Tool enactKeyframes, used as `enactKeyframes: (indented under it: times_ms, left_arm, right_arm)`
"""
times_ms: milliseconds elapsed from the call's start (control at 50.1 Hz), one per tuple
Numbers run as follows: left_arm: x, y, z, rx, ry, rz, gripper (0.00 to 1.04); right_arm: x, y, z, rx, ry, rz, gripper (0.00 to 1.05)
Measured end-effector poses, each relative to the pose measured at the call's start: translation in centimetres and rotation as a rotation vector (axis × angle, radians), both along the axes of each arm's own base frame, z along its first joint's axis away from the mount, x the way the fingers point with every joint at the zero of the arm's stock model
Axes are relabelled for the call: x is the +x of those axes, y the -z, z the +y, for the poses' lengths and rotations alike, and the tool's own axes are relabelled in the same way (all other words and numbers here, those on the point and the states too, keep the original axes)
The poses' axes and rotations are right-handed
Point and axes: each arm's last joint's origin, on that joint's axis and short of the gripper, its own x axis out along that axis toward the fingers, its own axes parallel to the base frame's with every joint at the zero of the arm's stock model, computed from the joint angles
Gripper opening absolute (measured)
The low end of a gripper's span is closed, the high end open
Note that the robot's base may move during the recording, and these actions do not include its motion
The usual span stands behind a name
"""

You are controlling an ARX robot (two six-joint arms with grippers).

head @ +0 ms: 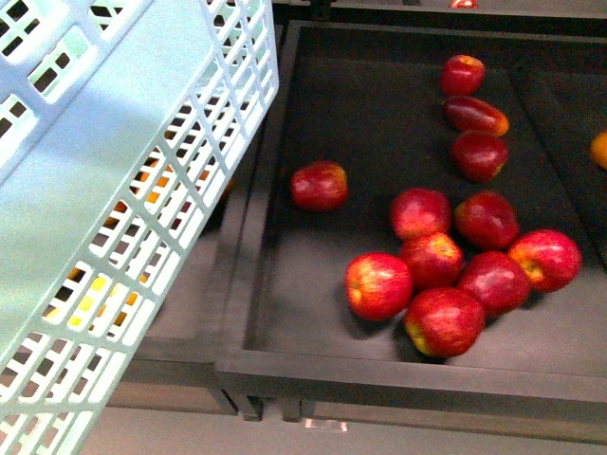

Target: Pick mango and avocado into basket

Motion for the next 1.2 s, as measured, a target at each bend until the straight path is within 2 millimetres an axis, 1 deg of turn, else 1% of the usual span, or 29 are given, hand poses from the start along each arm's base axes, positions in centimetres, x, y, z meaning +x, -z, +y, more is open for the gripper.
enactKeyframes:
  times_ms: [1198]
  left_arm:
    - [0.02,0.02,0.00,0.001,-0.001,0.001,0.05]
  right_arm:
    - [0.00,0.00,0.01,0.000,-0.002,0.000,0.96]
